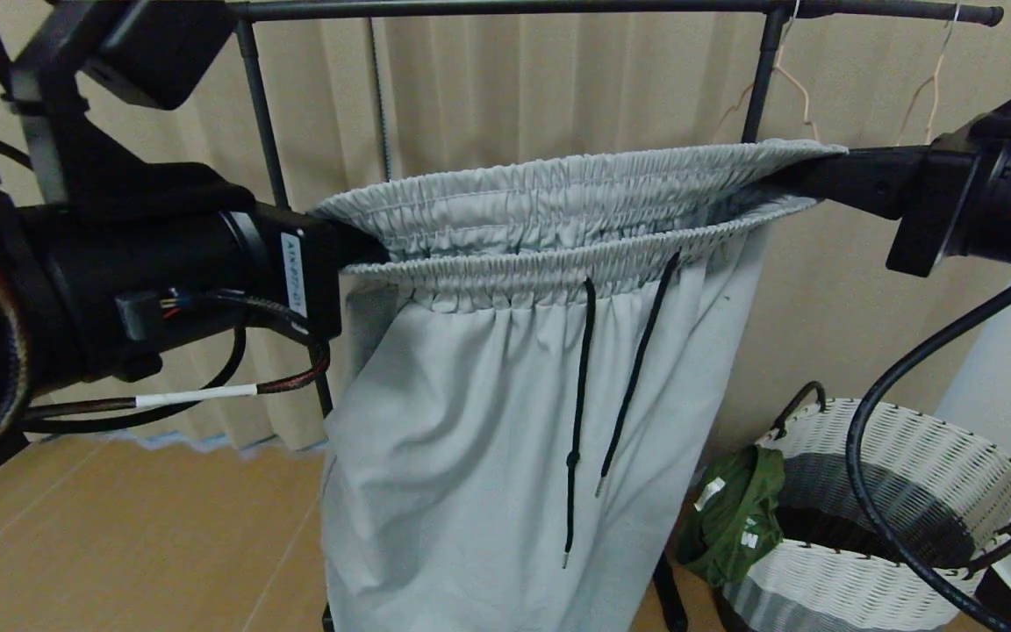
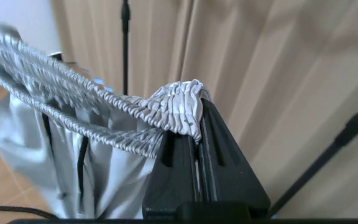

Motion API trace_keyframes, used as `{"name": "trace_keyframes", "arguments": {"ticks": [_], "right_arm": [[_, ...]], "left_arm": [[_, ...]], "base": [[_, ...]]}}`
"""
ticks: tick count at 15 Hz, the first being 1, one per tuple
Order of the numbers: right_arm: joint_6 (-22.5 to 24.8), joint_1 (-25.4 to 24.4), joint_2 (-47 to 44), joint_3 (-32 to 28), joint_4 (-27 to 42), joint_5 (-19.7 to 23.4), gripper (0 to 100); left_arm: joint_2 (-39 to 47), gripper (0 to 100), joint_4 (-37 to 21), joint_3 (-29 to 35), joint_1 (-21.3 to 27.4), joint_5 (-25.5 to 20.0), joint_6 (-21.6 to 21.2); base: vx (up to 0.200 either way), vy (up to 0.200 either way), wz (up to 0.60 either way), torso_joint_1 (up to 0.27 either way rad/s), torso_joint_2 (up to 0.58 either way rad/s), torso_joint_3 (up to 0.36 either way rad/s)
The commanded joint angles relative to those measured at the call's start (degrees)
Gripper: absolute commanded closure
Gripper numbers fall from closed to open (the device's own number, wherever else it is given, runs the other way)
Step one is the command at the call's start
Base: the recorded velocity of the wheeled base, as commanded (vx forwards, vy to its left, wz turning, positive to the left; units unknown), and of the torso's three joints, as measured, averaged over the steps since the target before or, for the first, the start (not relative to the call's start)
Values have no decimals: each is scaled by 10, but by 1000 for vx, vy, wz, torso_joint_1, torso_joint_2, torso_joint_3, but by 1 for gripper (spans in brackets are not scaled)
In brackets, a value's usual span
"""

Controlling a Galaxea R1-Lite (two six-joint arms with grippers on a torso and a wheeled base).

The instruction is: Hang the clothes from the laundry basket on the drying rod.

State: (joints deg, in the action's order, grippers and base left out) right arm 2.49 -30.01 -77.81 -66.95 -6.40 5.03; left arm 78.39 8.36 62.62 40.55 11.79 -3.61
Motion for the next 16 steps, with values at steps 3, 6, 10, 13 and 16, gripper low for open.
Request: {"name": "trace_keyframes", "arguments": {"ticks": [3, 6, 10, 13, 16], "right_arm": [[2, 41, -23, -5, -1, -1, 100], [4, 54, -47, -4, -56, -4, 100], [5, 71, -53, -4, -63, -4, 100], [6, 80, -50, -4, -63, -4, 100], [5, 95, -50, -2, -63, -4, 100]], "left_arm": [[68, 100, 0, 73, -22, 3, -20], [96, 100, 1, 102, -50, 4, -34], [104, 100, 1, 112, -35, 4, -35], [121, 100, 2, 128, -35, 6, -35], [125, 100, 2, 124, -32, 25, -35]], "base": [[0, 0, 0, 0, 0, 0], [0, 0, 0, 0, 0, 0], [0, 0, 0, 0, 0, 0], [0, 0, 0, 0, 0, 0], [0, 0, 0, 0, 0, 0]]}}
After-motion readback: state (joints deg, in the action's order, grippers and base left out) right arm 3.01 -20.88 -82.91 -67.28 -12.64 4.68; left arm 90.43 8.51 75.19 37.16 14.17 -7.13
